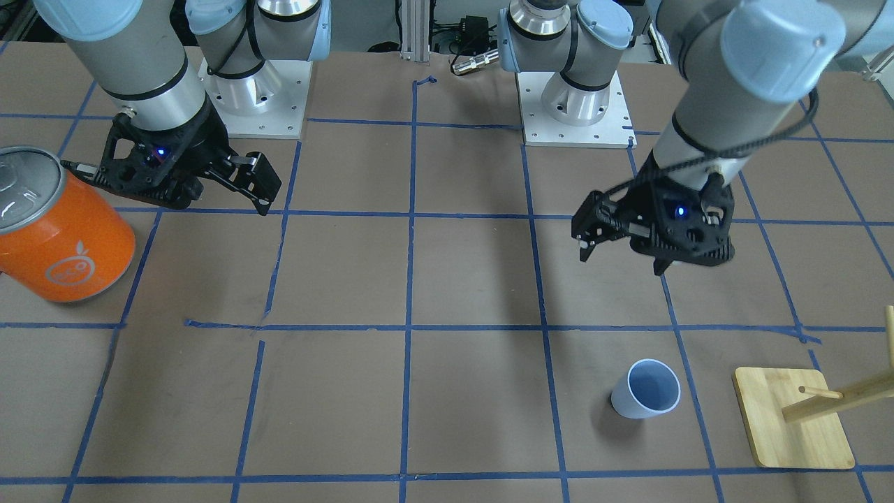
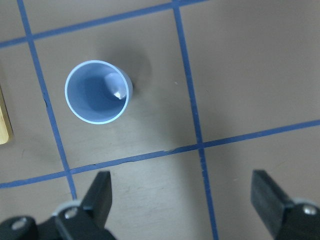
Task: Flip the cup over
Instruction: 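Open the left gripper and raise it away from the cup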
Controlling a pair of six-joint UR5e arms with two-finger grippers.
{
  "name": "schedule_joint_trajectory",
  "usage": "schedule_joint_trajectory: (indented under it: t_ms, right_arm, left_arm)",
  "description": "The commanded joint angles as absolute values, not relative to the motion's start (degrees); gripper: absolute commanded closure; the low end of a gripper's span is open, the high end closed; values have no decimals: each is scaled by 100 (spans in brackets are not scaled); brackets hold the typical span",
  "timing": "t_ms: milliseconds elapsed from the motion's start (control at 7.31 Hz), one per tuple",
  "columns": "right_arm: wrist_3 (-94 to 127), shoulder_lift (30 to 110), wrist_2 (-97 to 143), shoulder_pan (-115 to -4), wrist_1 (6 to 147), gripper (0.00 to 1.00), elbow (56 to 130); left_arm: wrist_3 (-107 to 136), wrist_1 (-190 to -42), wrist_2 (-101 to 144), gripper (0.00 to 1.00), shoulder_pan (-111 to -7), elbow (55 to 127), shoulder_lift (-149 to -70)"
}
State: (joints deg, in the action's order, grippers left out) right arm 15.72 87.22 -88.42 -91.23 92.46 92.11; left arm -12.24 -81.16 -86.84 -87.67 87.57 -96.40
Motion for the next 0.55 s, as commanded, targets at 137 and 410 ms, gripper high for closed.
schedule_joint_trajectory:
  t_ms: [137, 410]
  right_arm:
    - [1573, 8736, -8842, -9123, 9246, 0, 9211]
    - [1591, 8736, -8842, -9123, 9237, 0, 9211]
  left_arm:
    - [-1046, -8762, -9023, 0, -9114, 8867, -8974]
    - [-993, -8754, -8982, 0, -9123, 8842, -9053]
